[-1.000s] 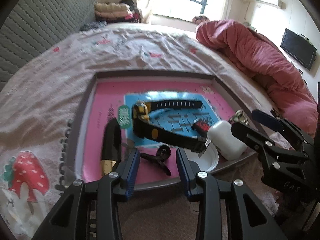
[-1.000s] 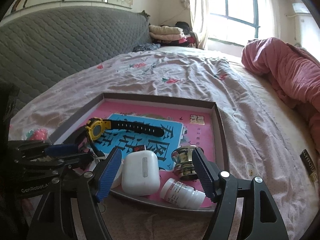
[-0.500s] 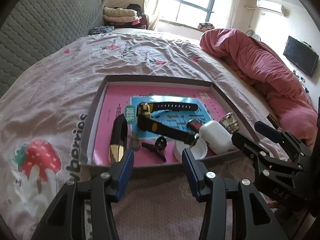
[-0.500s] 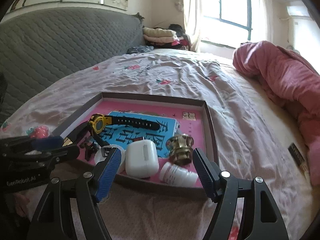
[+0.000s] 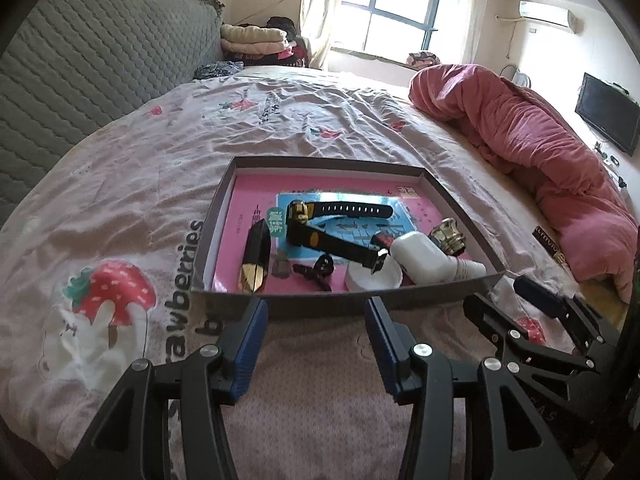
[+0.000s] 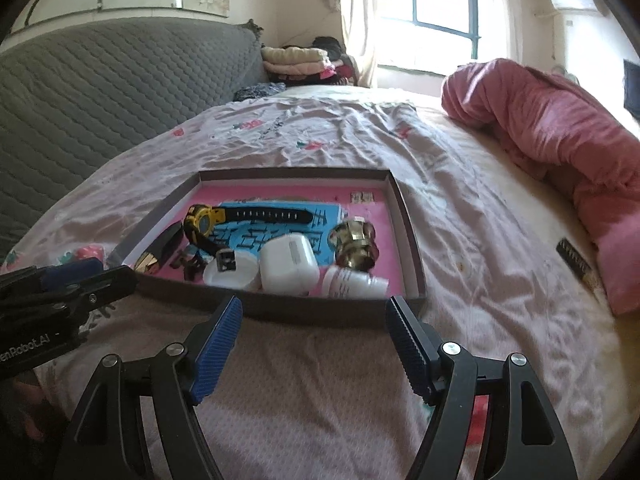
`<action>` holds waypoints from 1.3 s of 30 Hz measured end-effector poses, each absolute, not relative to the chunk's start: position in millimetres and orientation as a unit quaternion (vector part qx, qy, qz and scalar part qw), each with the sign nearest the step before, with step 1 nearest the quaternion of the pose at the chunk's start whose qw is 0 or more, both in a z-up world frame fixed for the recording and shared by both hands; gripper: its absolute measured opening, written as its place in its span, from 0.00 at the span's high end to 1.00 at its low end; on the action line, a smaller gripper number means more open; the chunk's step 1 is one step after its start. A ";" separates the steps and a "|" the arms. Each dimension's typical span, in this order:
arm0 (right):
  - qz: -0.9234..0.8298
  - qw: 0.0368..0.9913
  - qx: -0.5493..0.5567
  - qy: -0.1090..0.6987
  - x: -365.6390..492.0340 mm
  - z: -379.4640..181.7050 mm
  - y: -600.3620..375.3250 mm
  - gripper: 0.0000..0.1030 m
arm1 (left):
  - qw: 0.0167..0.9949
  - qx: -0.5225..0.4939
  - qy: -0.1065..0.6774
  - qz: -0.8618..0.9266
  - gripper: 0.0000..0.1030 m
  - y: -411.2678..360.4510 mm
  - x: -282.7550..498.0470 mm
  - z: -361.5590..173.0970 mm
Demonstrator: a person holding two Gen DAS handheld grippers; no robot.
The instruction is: Organize rigid objects
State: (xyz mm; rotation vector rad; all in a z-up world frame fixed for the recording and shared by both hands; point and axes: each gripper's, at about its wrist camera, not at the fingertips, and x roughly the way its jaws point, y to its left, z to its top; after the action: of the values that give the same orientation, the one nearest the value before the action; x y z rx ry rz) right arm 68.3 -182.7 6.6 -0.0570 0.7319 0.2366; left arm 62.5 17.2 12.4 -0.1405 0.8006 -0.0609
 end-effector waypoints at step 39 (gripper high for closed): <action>0.110 0.942 -0.060 0.312 -12.9 42.4 -182.9 0.27 | 0.917 -0.057 0.393 -0.018 0.51 7.6 -12.4 36.9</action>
State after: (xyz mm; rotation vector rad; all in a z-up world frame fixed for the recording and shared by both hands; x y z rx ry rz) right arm -12.9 -182.9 42.5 -0.1234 0.6370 0.2252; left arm -12.4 7.6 36.9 -0.1179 0.8089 -0.0367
